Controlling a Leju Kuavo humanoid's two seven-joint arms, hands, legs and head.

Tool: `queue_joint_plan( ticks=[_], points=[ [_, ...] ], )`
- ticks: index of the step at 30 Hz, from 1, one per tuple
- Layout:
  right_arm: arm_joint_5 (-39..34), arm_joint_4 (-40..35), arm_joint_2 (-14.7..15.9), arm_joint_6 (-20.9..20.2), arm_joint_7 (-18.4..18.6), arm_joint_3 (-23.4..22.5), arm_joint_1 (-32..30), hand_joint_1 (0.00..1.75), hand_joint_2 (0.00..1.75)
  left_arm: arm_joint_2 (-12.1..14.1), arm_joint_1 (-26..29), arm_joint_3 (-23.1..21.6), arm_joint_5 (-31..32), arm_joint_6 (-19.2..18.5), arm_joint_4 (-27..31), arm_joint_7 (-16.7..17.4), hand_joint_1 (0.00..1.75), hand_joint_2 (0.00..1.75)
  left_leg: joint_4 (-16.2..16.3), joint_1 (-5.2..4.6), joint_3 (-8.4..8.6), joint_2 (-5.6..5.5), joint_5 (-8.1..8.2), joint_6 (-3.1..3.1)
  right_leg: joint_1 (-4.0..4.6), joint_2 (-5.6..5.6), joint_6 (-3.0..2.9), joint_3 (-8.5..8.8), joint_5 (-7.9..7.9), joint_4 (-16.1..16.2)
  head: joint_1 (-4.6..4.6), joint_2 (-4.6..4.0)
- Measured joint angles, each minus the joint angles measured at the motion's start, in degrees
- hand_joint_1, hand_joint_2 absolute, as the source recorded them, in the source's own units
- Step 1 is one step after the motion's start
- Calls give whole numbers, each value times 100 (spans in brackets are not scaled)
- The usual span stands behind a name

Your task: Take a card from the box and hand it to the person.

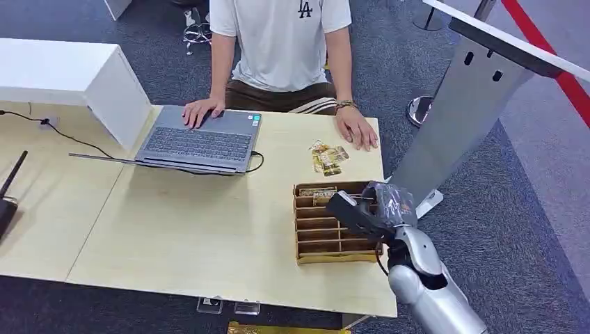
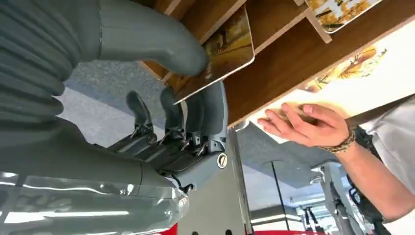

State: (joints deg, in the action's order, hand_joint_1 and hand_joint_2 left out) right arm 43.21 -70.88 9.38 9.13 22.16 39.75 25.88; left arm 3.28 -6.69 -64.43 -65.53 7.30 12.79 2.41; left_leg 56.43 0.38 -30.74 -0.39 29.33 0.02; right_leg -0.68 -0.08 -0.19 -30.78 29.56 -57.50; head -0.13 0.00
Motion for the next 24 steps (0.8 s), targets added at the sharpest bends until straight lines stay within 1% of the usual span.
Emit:
queue_joint_plan(
  ticks=[4,5,6,7,8,10,13,24],
  points=[
    [-2,11,0,22,0,16,15,134,175,0,0,-2,0,-4,0,-9,0,0,0,0,1,0,0,0,0,0,0,1,0,0,2,0],
    [-2,13,0,24,0,16,18,138,175,0,0,0,0,-9,0,-13,0,0,0,0,1,0,0,0,0,0,0,1,0,0,2,0],
    [-7,18,0,26,0,20,22,136,175,0,1,-2,0,-9,0,-18,0,0,0,0,1,0,0,0,0,0,0,1,0,0,4,0],
    [-13,22,0,31,0,22,24,134,175,0,0,0,0,-11,0,-18,0,175,0,0,1,0,0,0,0,0,0,1,0,0,2,0],
    [-17,22,0,33,-2,22,25,136,175,0,0,0,0,-13,0,-20,0,175,0,0,1,0,0,0,0,0,0,1,0,0,2,0],
    [-41,24,-2,35,-11,22,26,134,175,0,0,0,0,-59,0,-42,0,175,0,0,1,0,0,0,0,0,0,1,0,0,2,0],
    [-57,29,-4,37,-24,22,29,140,175,0,0,0,0,-96,0,-61,0,175,0,0,1,0,0,0,0,0,0,1,0,0,0,0],
    [-90,50,-42,42,-70,22,34,140,175,0,0,-2,35,-116,0,-46,0,175,0,0,1,0,0,0,0,0,0,1,0,0,2,0]
  ],
)
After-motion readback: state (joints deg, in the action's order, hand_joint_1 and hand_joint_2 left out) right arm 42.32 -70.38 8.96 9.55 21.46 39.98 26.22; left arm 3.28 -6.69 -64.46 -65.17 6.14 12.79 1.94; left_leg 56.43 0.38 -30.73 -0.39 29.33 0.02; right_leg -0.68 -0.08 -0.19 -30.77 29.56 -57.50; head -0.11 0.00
